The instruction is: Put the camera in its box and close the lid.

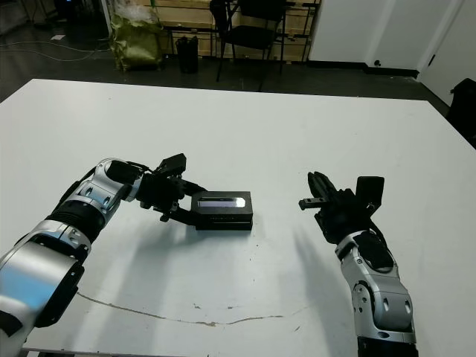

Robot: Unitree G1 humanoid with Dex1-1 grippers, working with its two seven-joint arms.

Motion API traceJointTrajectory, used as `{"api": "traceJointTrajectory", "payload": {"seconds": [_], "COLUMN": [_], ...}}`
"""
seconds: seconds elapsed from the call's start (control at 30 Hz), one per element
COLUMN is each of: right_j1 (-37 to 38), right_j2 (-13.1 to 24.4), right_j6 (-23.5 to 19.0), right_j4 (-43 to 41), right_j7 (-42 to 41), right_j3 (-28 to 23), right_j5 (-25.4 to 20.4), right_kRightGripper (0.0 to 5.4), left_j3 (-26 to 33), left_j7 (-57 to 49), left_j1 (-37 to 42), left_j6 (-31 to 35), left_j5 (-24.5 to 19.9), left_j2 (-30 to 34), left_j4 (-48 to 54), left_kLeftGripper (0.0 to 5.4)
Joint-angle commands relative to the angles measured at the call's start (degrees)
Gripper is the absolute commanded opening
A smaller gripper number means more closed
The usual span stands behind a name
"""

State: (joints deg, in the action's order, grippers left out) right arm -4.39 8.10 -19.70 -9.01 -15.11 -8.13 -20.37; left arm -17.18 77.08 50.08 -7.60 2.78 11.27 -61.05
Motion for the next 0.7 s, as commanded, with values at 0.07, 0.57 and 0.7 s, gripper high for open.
{"api": "traceJointTrajectory", "payload": {"seconds": [0.07, 0.57, 0.7], "right_j1": [-0.16, -0.36, 0.01], "right_j2": [0.69, 0.16, 0.35], "right_j6": [-0.06, 3.91, 0.39], "right_j4": [0.76, 4.77, 1.43], "right_j7": [-0.13, -2.74, 0.06], "right_j3": [-0.22, -0.91, -0.34], "right_j5": [0.15, -1.01, -0.43], "right_kRightGripper": [0.00, 0.00, 0.00], "left_j3": [-0.96, -2.24, -2.85], "left_j7": [0.11, 0.85, 0.67], "left_j1": [-0.66, -0.13, 0.20], "left_j6": [-0.49, 1.80, 1.20], "left_j5": [1.52, 2.27, 2.88], "left_j2": [-1.69, -2.82, -3.37], "left_j4": [-1.03, -1.06, -1.44], "left_kLeftGripper": [2.70, 2.70, 2.70]}}
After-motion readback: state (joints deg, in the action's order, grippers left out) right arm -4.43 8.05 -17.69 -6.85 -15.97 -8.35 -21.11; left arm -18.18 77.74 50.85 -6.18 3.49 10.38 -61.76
